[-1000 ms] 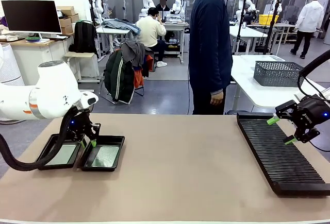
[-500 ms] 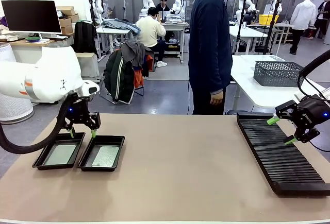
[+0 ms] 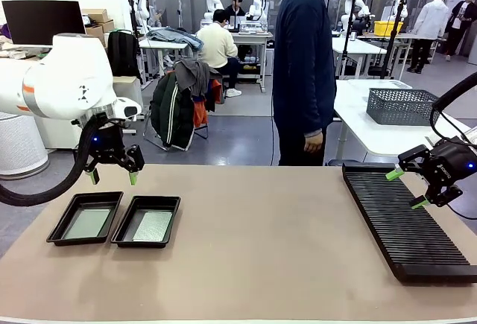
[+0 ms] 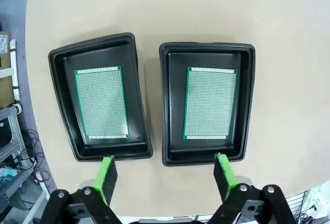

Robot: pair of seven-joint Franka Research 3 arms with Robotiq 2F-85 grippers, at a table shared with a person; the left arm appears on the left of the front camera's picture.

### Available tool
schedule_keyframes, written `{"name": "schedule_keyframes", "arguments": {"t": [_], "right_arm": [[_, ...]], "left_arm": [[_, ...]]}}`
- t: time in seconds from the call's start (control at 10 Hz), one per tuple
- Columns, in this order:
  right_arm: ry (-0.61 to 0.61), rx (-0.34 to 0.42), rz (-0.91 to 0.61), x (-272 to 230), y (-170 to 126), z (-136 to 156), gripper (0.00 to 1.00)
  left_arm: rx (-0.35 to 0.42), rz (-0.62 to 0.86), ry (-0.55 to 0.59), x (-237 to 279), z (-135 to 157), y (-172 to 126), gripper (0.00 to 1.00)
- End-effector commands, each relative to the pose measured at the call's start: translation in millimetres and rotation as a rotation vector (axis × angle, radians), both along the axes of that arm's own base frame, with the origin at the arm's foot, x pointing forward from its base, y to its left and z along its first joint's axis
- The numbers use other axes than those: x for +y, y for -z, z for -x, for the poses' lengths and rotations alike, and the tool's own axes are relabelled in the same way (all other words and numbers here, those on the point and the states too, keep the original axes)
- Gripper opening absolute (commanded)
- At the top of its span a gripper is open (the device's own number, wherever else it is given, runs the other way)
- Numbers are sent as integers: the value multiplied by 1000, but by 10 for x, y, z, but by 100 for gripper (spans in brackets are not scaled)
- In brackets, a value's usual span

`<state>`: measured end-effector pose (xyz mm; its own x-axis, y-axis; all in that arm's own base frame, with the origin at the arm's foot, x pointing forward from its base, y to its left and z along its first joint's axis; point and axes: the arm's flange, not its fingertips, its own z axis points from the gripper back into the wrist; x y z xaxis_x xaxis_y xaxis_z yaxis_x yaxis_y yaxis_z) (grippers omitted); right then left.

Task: Inspect and transfer BCBs to ESD trays.
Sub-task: Pick up the ESD tray and place it on the left side of the table.

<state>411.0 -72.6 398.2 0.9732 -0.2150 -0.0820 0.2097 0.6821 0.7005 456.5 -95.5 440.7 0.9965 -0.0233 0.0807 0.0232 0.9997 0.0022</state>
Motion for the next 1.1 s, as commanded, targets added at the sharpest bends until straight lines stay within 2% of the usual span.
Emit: {"name": "schedule_keyframes", "arguments": {"t": [0.0,0.2,0.3,1.0], "right_arm": [[17,-3,7,9,-7,12,100],[17,-3,7,9,-7,12,100],[17,-3,7,9,-7,12,100],[17,-3,7,9,-7,12,100]], "left_arm": [[8,-17,-13,-34,16,-121,100],[25,22,19,-69,24,-176,100],[-2,-1,9,-51,9,-112,100],[-2,-1,9,-51,9,-112,100]]}}
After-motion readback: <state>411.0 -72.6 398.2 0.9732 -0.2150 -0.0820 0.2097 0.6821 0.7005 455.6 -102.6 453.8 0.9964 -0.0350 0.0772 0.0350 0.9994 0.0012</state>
